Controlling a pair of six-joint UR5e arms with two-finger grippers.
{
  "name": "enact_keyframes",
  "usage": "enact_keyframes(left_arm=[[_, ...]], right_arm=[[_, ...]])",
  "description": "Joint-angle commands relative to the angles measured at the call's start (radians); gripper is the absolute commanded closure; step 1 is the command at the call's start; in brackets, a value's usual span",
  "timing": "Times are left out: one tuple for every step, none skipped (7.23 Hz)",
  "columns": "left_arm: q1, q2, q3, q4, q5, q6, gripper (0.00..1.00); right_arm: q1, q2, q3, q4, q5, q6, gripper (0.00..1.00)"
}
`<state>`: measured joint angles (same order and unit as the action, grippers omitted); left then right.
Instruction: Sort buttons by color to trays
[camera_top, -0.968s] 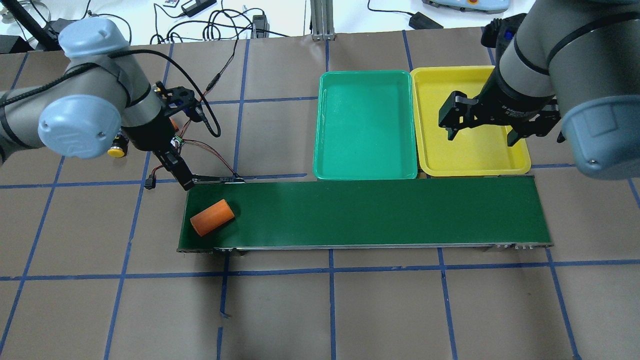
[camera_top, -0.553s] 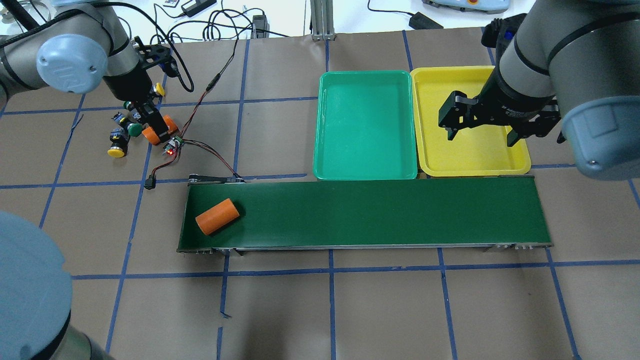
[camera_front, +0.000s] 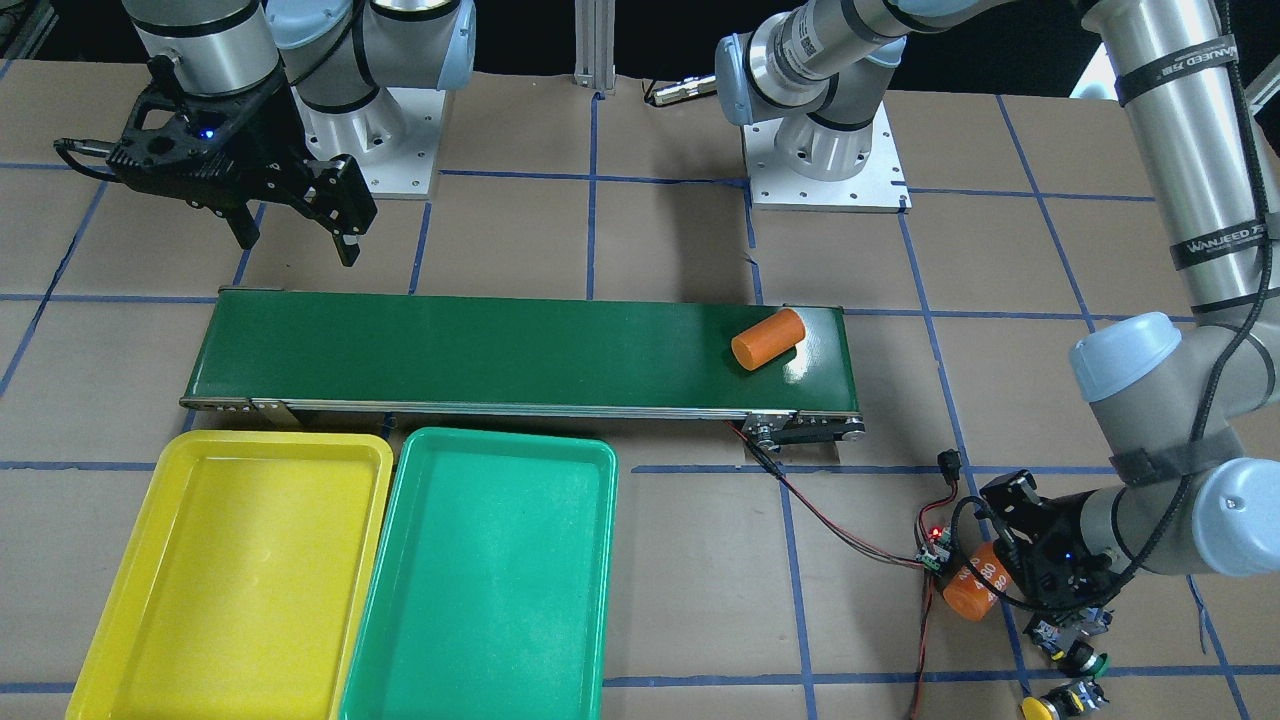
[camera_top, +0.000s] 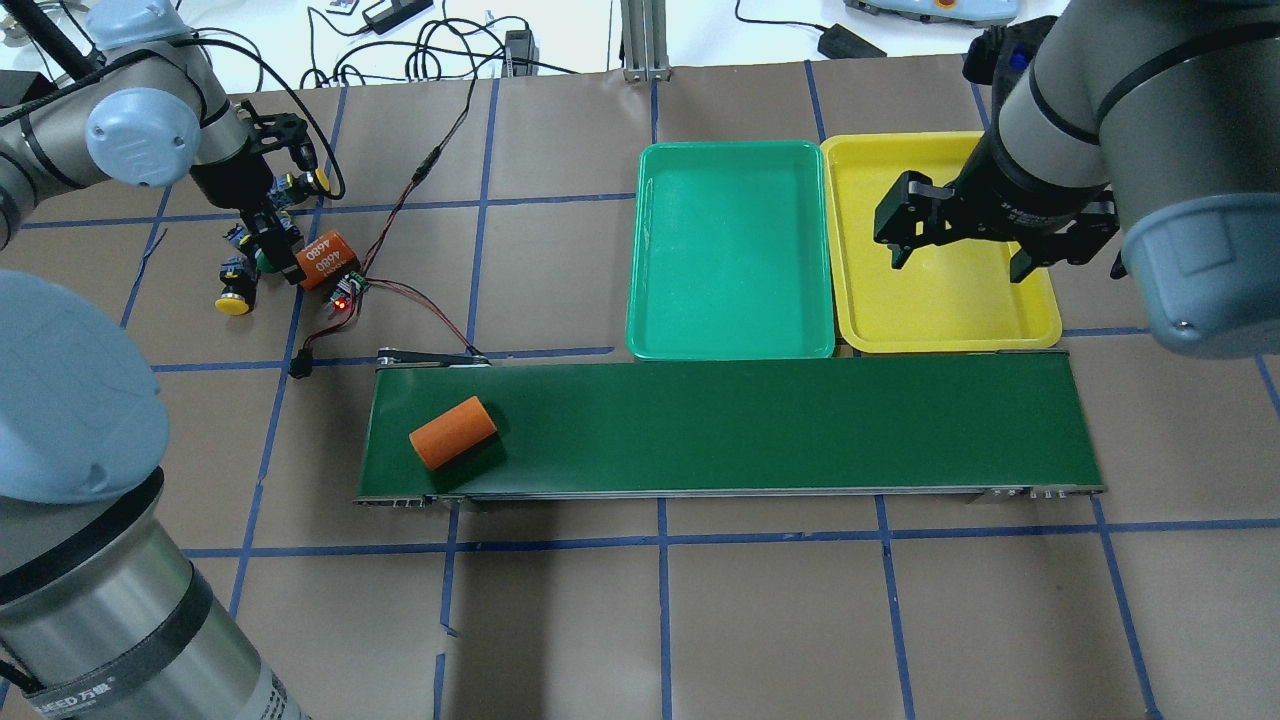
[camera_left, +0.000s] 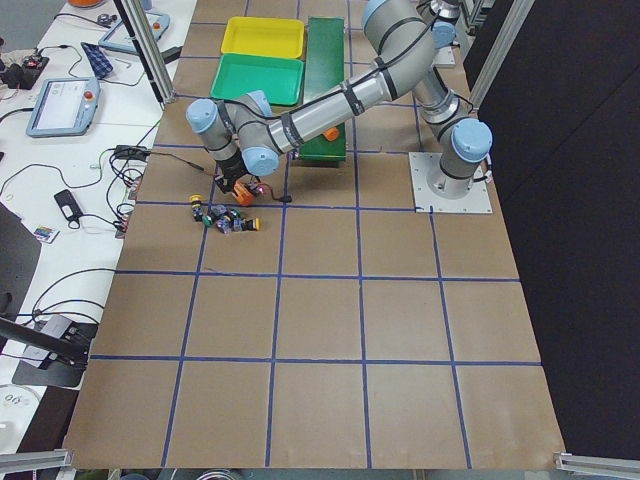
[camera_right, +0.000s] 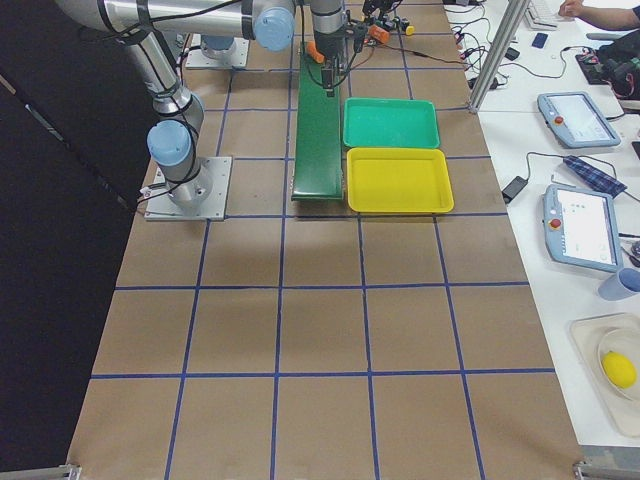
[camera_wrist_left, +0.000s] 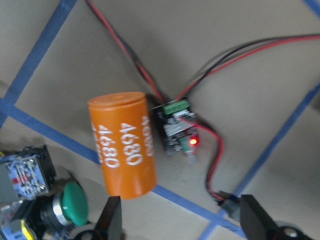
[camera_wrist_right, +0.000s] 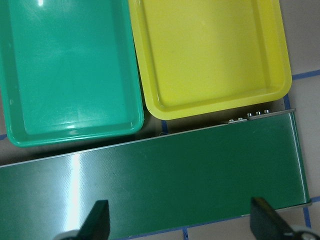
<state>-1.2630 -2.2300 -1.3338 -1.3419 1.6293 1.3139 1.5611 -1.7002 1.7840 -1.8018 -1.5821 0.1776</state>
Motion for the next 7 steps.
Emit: enact_keyframes(left_arm=[[0.002, -0.035, -0.005, 0.07, -0.008, 0.039, 0.15], [0.001, -0.042, -0.004, 0.072, -0.008, 0.033, 0.16], [0.001, -0.046, -0.014, 0.078, -0.008, 0.021, 0.16], [-0.002, -0.046, -0.018, 0.078, -0.008, 0.018, 0.43], [-0.003, -0.045, -0.021, 0.078, -0.005, 0.016, 0.99], [-0.007, -0.039, -0.022, 0.078, -0.002, 0.016, 1.0], [-0.01, -0.01, -0.018, 0.066, 0.009, 0.019, 1.0]], right_arm=[[0.0, -0.001, 0.002, -0.025, -0.001, -0.007, 0.0], [-0.001, -0.001, 0.002, -0.027, 0.002, -0.001, 0.0], [-0.001, -0.001, 0.0, -0.028, 0.001, -0.004, 0.0], [0.0, -0.001, 0.0, -0.028, 0.001, -0.006, 0.0], [0.0, -0.001, 0.0, -0.028, 0.001, -0.007, 0.0], [0.0, -0.001, 0.0, -0.028, 0.001, -0.004, 0.0], [-0.001, -0.001, 0.0, -0.028, 0.001, 0.002, 0.0]])
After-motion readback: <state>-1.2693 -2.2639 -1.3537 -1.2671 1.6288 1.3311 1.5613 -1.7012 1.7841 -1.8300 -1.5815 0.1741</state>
